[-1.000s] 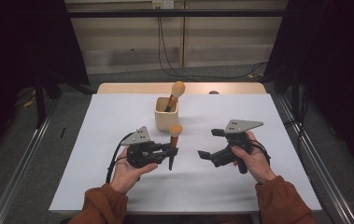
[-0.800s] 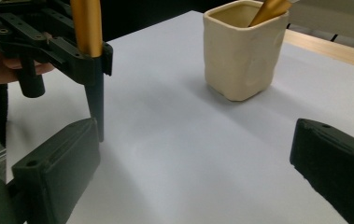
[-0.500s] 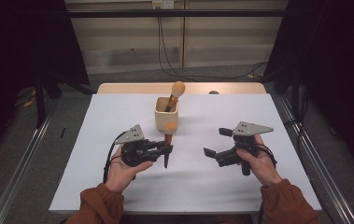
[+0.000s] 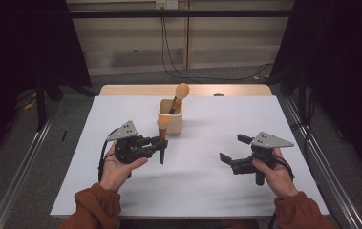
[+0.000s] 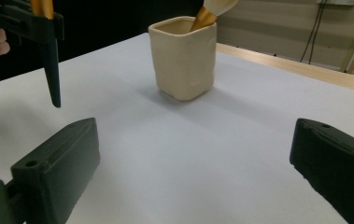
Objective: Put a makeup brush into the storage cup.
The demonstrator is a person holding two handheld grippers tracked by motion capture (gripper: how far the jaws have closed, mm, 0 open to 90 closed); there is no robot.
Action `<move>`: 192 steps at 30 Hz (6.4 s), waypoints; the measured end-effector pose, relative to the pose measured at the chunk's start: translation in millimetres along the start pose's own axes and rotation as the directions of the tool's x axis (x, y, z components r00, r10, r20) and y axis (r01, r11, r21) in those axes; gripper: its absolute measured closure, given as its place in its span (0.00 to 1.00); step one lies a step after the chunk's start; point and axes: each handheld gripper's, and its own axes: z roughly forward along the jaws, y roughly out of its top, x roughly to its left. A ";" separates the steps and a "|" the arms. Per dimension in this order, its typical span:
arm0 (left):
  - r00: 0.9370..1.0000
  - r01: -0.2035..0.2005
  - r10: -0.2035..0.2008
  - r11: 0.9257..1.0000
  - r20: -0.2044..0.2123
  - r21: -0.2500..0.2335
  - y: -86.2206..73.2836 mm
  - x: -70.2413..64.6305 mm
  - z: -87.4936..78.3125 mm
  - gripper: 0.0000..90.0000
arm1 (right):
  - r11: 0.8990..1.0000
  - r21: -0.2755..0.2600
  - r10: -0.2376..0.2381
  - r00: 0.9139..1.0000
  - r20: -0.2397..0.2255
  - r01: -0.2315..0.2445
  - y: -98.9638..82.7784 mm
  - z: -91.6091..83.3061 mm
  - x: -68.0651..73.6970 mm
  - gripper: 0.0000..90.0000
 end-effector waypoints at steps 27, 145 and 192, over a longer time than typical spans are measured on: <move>0.996 -0.010 0.003 0.997 -0.089 -0.083 37.7 28.3 -13.7 0.83 | 0.997 -0.073 0.025 0.997 0.078 -0.020 -32.4 -41.3 -10.8 0.00; 0.964 -0.001 0.003 1.000 -0.265 0.005 32.3 91.0 86.5 0.46 | 0.994 -0.109 0.043 0.995 0.094 -0.033 -41.3 -44.9 -11.9 0.00; 0.970 0.009 -0.029 0.997 -0.242 -0.081 20.1 57.8 20.8 0.05 | 0.992 -0.121 0.050 0.987 0.151 -0.031 -46.9 -53.9 -14.3 0.00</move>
